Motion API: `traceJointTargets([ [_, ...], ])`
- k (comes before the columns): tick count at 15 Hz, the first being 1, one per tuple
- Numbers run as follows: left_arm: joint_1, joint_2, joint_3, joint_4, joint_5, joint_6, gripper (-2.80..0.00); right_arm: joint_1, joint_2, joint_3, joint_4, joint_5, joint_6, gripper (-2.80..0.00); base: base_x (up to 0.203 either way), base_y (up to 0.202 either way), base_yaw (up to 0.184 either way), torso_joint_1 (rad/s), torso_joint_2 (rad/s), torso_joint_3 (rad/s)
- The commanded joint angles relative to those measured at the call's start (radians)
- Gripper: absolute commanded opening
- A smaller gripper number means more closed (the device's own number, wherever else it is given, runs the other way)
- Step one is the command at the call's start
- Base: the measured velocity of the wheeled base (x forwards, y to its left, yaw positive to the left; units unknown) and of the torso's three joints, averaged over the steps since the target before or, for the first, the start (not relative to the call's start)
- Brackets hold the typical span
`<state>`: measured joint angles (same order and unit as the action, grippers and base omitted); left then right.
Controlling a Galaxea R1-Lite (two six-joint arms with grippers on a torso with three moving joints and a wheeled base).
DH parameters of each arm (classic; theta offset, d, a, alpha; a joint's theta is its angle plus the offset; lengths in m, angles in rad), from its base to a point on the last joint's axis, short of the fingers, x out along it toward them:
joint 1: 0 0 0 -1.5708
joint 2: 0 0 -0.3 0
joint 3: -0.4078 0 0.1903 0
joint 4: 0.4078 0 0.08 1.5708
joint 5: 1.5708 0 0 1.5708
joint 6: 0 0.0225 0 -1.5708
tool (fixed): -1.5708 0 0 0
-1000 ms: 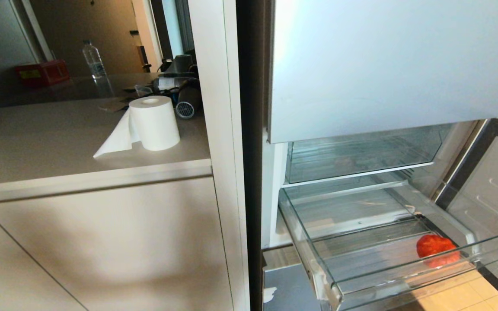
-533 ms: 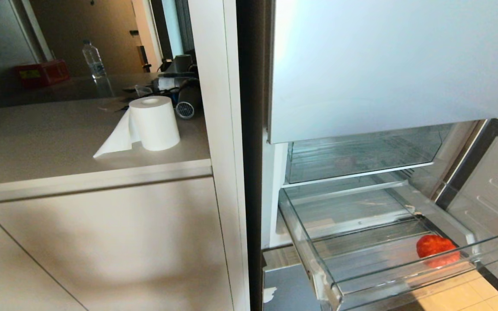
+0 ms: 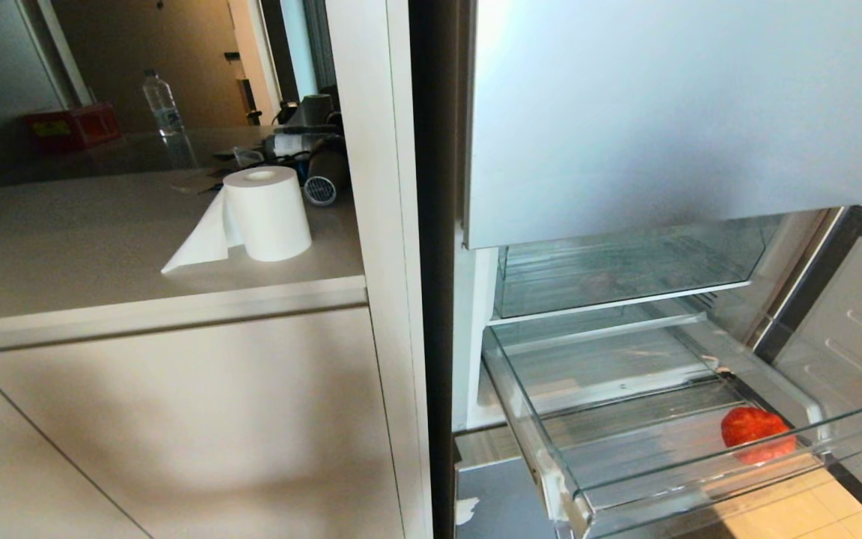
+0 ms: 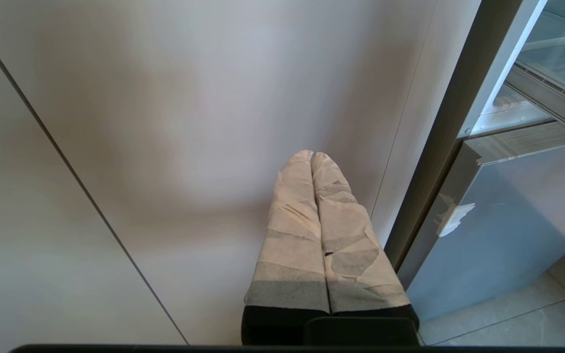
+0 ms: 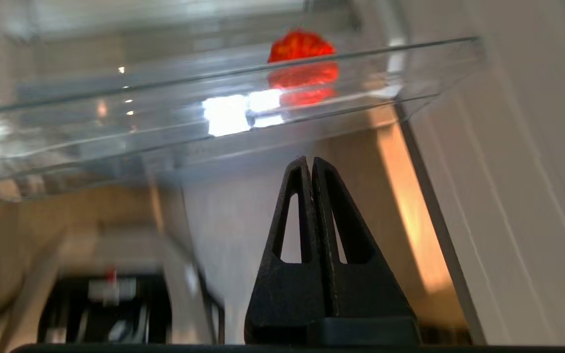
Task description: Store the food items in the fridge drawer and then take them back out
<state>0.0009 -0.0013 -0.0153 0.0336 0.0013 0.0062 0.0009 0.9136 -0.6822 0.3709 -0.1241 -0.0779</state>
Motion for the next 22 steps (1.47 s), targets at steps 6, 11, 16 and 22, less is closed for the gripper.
traceJointTargets([
  [6,0.001,0.001,0.000,0.000,0.000,0.000,-2.80,0.001,0.738,-0.437,0.111,-0.047,-0.009,-2.80,0.000,0.000,0.000,0.000,0.00,0.000],
  [11,0.001,0.001,0.000,0.000,0.000,0.000,-2.80,-0.004,0.923,-0.649,0.287,-0.064,-0.004,-2.80,0.000,0.000,0.000,0.000,0.00,0.000],
  [16,0.001,0.001,0.000,0.000,0.000,0.000,-2.80,-0.039,1.017,-0.743,0.301,-0.062,0.002,0.00,0.000,0.000,0.000,0.000,0.00,0.000],
  [22,0.000,0.001,0.000,0.000,0.000,0.000,-2.80,-0.062,1.102,-0.799,0.301,-0.063,0.007,0.00,0.000,0.000,0.000,0.000,0.00,0.000],
])
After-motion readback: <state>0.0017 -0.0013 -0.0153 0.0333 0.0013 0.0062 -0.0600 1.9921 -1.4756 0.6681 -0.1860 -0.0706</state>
